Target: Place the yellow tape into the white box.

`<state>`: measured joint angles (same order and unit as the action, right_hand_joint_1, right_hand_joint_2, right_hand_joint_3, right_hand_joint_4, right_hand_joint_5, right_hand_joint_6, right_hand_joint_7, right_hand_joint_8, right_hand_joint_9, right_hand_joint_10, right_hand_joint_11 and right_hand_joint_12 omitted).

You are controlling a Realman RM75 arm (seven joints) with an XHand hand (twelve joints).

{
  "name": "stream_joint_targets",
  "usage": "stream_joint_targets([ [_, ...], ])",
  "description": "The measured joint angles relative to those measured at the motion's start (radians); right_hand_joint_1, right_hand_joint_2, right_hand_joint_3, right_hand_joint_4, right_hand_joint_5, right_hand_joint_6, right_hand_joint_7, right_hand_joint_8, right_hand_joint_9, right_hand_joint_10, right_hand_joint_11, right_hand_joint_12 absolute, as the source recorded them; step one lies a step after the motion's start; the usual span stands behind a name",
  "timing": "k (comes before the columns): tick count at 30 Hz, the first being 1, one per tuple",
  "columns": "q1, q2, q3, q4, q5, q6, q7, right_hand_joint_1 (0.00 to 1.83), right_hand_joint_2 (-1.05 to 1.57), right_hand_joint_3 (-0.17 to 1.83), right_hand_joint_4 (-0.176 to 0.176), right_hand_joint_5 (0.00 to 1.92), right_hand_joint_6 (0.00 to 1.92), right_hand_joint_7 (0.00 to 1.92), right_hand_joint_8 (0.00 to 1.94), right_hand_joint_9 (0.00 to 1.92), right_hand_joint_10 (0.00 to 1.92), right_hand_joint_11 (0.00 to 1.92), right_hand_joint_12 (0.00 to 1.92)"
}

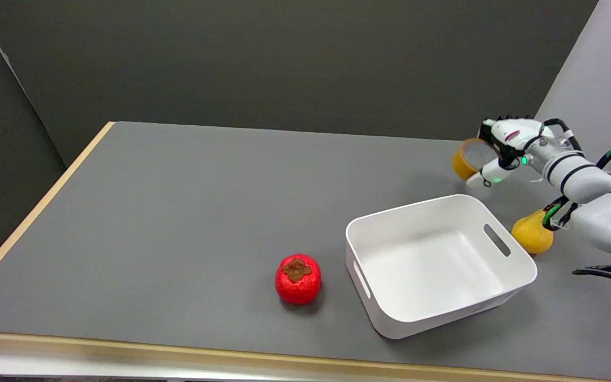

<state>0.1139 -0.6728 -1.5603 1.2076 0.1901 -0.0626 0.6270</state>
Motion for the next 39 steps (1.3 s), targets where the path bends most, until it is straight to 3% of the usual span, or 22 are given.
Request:
stream_joint_targets([
  [3,-0.011,-0.013,0.033,0.017,0.026,0.053,0.000,1.20,1.11,0.30,-0.170,0.57,1.49,0.88,1.38,0.80,1.37,0.61,1.65],
  [7,-0.035,-0.027,0.073,0.041,0.103,0.132,0.000,1.18,1.19,0.17,-0.155,0.55,1.51,0.85,1.41,0.85,1.27,0.68,1.53],
  [9,-0.054,-0.031,0.092,0.057,0.151,0.174,0.000,1.20,1.10,0.32,-0.151,0.58,1.49,0.88,1.37,0.81,1.38,0.63,1.66],
  [13,-0.121,-0.035,0.129,0.098,0.249,0.268,0.012,1.20,1.14,0.24,-0.175,0.57,1.48,0.88,1.38,0.80,1.31,0.64,1.59],
  [16,-0.183,-0.037,0.156,0.133,0.308,0.336,0.036,1.19,1.18,0.20,-0.164,0.55,1.49,0.86,1.41,0.84,1.28,0.68,1.55],
  [20,-0.287,-0.045,0.198,0.189,0.371,0.430,0.090,1.20,1.07,0.36,-0.146,0.60,1.47,0.90,1.36,0.82,1.40,0.65,1.68],
  [22,-0.348,-0.054,0.221,0.220,0.398,0.475,0.118,1.18,1.14,0.25,-0.119,0.59,1.49,0.86,1.39,0.85,1.32,0.69,1.62],
  [24,-0.401,-0.064,0.240,0.247,0.417,0.512,0.139,1.19,1.06,0.38,-0.115,0.62,1.47,0.90,1.35,0.83,1.41,0.66,1.69],
  [39,-0.723,-0.143,0.326,0.338,0.365,0.783,0.225,1.19,1.09,0.34,-0.103,0.62,1.47,0.88,1.37,0.86,1.36,0.69,1.66],
])
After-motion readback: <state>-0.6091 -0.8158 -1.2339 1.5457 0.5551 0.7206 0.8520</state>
